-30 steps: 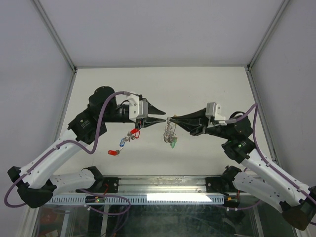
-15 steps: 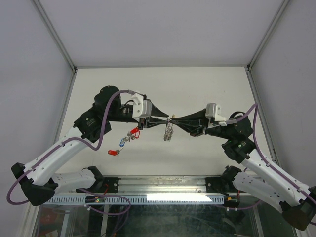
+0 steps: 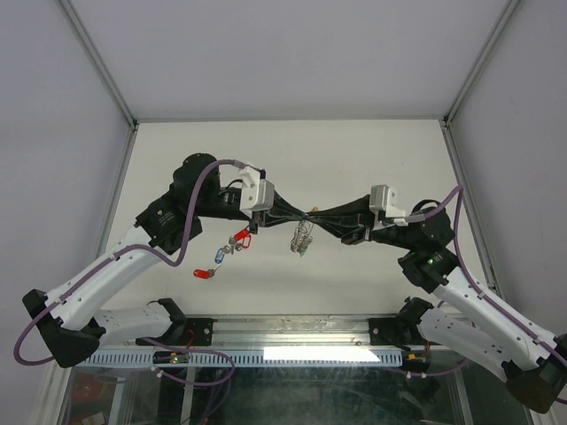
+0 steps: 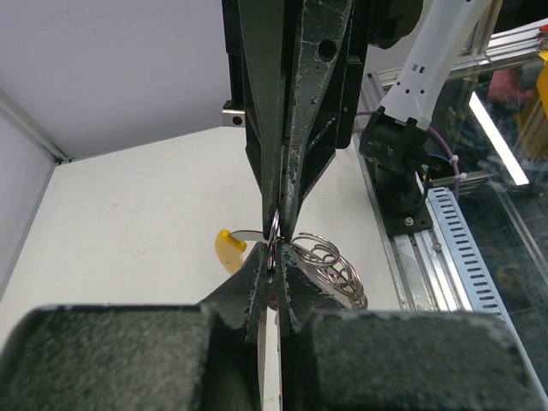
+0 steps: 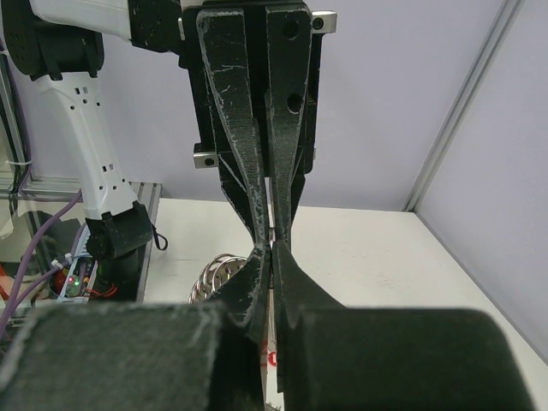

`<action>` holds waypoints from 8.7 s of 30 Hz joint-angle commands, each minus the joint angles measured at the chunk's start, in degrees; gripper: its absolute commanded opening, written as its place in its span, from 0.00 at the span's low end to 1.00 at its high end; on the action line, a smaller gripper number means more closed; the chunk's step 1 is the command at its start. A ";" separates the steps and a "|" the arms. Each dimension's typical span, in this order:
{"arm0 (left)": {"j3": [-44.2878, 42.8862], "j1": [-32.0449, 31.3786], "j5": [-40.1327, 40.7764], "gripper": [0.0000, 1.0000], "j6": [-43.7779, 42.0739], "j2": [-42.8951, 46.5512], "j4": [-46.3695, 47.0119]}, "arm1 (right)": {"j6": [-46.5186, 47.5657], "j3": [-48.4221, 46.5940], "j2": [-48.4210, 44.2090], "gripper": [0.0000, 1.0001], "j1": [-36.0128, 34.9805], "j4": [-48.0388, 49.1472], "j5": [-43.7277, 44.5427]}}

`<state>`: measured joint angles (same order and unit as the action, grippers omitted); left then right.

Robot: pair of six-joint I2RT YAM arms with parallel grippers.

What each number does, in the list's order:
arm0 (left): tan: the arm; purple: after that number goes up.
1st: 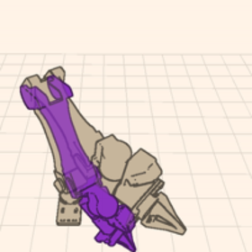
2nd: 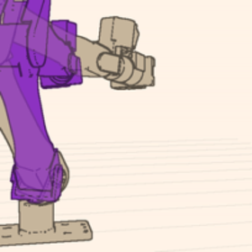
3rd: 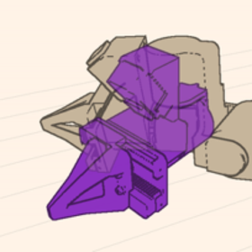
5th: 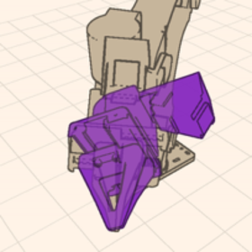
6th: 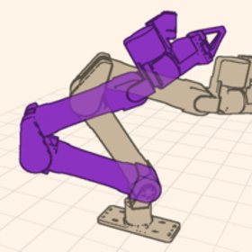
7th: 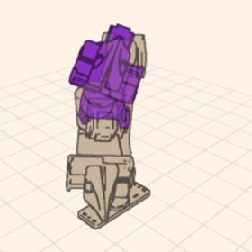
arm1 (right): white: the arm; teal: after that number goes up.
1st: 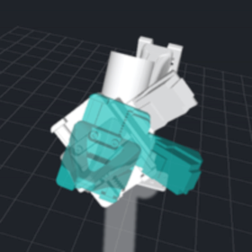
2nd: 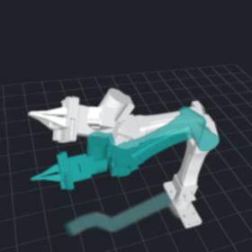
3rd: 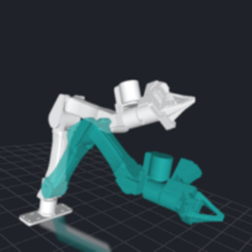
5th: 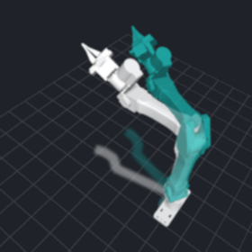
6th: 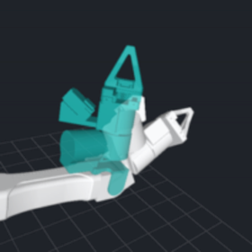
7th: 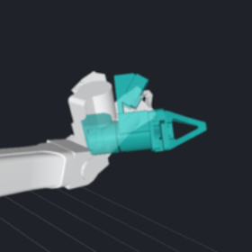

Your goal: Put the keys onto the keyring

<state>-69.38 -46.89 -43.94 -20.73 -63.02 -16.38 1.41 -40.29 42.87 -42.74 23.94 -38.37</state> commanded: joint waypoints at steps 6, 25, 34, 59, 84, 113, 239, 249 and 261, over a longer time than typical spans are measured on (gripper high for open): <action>-0.35 -0.35 2.82 0.00 -2.06 0.58 -0.29 | 4.38 -5.94 -1.65 0.15 -0.24 -5.64 -0.26; -13.68 -3.34 24.23 0.00 -13.65 -9.15 -26.99 | 18.03 -13.13 2.15 0.42 -0.24 -33.92 9.72; -19.41 -9.23 35.19 0.00 -14.56 -13.90 -35.76 | 18.19 -7.41 0.71 0.43 -0.24 -29.10 13.20; -23.14 -13.09 31.51 0.00 -15.73 -17.02 -42.56 | 11.39 6.80 -0.69 0.37 -0.24 -7.78 2.92; -23.25 -13.14 29.44 0.00 -16.00 -16.69 -42.33 | 12.30 4.33 4.36 0.24 -0.24 -10.07 -1.22; -23.65 -13.14 28.55 0.00 -16.09 -16.55 -42.03 | 10.02 4.40 5.18 0.00 -0.24 -7.70 -2.43; -6.81 -13.14 14.90 0.27 -2.59 0.29 -2.26 | -12.84 12.69 -3.65 0.00 -0.24 34.77 3.78; -6.39 -13.14 16.11 0.24 -3.08 -0.08 -3.82 | -12.40 12.59 -3.94 0.00 -0.24 34.59 4.36; -6.37 -13.14 15.25 0.21 -3.19 -0.93 -4.40 | -12.44 12.56 -4.10 0.00 -0.24 34.59 4.08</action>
<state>-75.94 -59.33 -27.59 -23.42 -63.40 -21.63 -11.62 -24.95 39.72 -42.74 55.79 -34.89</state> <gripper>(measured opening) 0.213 0.009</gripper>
